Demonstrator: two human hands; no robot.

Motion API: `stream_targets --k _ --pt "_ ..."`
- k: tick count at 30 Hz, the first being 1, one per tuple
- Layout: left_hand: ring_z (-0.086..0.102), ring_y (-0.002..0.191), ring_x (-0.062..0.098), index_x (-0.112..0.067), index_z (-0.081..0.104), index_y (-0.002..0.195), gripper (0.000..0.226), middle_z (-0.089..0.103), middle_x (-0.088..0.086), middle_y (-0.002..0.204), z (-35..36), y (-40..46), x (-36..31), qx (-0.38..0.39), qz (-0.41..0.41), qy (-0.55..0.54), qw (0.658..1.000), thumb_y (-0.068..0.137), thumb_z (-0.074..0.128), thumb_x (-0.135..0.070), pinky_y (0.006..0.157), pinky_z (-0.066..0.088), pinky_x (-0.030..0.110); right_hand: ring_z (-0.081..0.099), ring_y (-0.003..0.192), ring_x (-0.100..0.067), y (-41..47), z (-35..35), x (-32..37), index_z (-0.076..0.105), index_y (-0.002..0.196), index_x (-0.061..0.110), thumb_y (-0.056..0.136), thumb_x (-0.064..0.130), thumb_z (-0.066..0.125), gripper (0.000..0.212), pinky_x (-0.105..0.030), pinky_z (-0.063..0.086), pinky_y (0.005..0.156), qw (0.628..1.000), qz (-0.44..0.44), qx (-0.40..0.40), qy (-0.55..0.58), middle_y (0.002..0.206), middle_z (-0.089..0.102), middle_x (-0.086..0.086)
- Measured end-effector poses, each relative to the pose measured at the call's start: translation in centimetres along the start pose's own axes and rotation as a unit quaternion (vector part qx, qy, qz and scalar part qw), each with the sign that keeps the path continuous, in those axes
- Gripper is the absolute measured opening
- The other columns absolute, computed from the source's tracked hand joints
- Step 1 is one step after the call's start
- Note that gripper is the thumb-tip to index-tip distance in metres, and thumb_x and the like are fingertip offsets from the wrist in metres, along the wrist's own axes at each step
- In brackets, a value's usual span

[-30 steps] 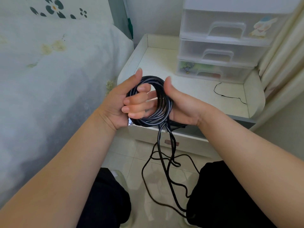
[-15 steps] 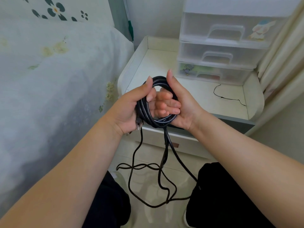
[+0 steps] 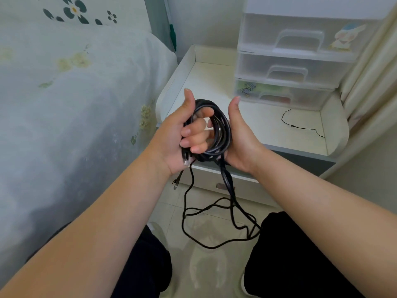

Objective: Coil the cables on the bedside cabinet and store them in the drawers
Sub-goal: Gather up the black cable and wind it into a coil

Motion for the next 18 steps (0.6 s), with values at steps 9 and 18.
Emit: stream_targets --k 9,18 --pt "0.025 0.030 0.005 -0.008 0.062 0.077 0.053 0.028 -0.009 0.039 -5.1 -0.1 -4.6 -0.188 0.128 -0.190 0.955 0.093 0.046 -0.057 0.035 0.023 0.016 0.060 0.055 -0.011 -1.4 -0.4 -1.9 0.048 0.100 0.016 0.095 0.035 0.050 0.021 -0.024 0.049 0.058 0.835 0.005 -0.035 -0.549 0.070 0.062 0.001" --pt "0.024 0.035 0.008 -0.015 0.052 0.069 0.052 0.026 -0.008 0.045 -5.8 0.3 -3.8 -0.292 0.150 -0.138 0.934 0.088 0.049 -0.063 0.036 0.027 0.019 0.063 0.080 -0.019 -2.9 1.3 -2.0 0.047 0.116 0.020 0.099 0.024 0.037 0.020 -0.035 0.051 0.072 0.777 -0.015 -0.057 -0.627 0.089 0.062 -0.002"
Point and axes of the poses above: each hand's wrist, its own y-axis towards the middle knuckle, its own z-axis out of the palm, x = y × z, the point moved 4 cm from there along y, towards the middle knuckle
